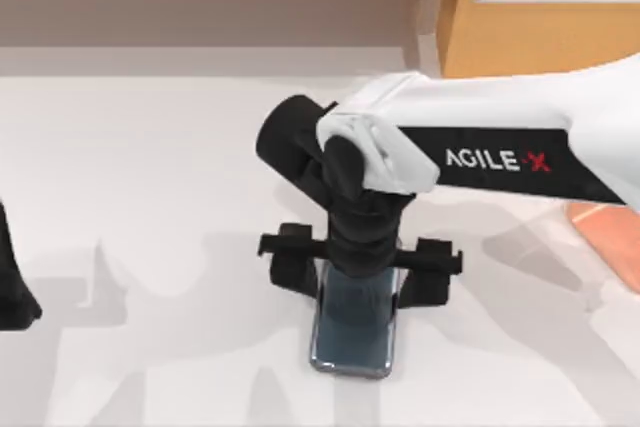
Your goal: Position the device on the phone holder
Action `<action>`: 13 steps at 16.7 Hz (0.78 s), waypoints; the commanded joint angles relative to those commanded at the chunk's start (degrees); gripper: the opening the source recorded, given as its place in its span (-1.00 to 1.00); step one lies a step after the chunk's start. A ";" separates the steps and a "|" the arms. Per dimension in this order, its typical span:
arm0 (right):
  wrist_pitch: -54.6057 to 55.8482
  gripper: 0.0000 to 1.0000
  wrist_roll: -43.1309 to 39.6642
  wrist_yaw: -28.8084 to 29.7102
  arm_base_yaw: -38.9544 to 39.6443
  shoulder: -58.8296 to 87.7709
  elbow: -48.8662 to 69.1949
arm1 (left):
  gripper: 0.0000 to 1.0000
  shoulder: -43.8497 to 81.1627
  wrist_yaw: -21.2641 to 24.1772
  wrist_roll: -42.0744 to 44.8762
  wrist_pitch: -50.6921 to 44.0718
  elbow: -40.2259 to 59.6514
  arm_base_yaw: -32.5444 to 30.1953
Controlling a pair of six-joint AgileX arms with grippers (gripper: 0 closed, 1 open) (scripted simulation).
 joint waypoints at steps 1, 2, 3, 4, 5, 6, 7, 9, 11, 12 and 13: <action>0.00 -0.21 0.00 0.00 0.00 0.00 0.00 | 1.00 0.00 0.00 0.00 0.00 0.00 0.00; 0.00 -0.36 0.00 0.00 0.00 0.00 0.00 | 1.00 0.00 0.00 0.00 0.00 0.00 0.00; 0.00 -0.51 0.00 0.00 0.00 0.00 0.00 | 1.00 0.00 0.00 0.00 0.00 0.00 0.00; 0.00 -0.66 0.00 0.00 0.00 0.00 0.00 | 1.00 0.00 0.00 0.00 0.00 0.00 0.00; 0.00 -0.81 0.00 0.00 0.00 0.00 0.00 | 1.00 0.00 0.00 0.00 0.00 0.00 0.00; 0.00 -0.96 0.00 0.00 0.00 0.00 0.00 | 1.00 0.00 0.00 0.00 0.00 0.00 0.00; 0.00 -1.00 0.00 0.00 0.00 0.00 0.00 | 1.00 0.00 0.00 0.00 0.00 0.00 0.00; 0.00 -1.00 0.00 0.00 0.00 0.00 0.00 | 1.00 0.00 0.00 0.00 0.00 0.00 0.00; 0.00 -1.00 0.00 0.00 0.00 0.00 0.00 | 1.00 0.00 0.00 0.00 0.00 0.00 0.00; 0.00 -1.00 0.00 0.00 0.00 0.00 0.00 | 1.00 0.00 0.00 0.00 0.00 0.00 0.00; 0.00 -1.00 0.00 0.00 0.00 0.00 0.00 | 1.00 0.00 0.00 0.00 0.00 0.00 0.00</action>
